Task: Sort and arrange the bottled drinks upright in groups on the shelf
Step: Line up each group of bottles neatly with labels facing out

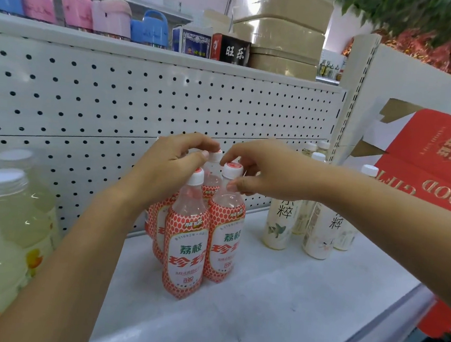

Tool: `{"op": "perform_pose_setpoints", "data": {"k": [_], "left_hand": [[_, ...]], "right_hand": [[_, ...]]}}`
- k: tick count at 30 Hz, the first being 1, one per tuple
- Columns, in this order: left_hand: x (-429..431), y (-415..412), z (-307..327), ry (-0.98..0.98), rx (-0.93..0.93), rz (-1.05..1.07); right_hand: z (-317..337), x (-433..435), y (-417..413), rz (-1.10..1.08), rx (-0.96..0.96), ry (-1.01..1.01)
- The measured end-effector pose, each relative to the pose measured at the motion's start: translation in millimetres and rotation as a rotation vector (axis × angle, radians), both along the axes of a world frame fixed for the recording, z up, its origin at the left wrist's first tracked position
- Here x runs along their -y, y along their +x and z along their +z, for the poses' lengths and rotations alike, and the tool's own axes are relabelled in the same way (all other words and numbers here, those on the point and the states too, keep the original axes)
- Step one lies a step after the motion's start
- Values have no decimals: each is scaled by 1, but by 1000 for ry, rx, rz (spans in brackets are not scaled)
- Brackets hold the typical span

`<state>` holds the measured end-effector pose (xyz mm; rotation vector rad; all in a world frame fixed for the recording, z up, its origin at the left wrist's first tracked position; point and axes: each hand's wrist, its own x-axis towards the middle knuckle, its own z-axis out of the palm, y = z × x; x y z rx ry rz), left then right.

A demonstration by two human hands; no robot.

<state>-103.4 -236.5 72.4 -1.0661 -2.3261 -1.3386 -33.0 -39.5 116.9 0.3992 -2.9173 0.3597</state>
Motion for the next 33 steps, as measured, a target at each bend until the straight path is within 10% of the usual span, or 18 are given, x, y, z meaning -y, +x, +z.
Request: {"op": "perform_pose_setpoints", "data": {"k": [13,33], "left_hand": [[-76,65,25,-224,-351,171],[-244,-21,-3,-43,109,447]], "right_hand": [[34,-134,24,-129,-110,-74],[18,-274,-45,-28,-125,-66]]}}
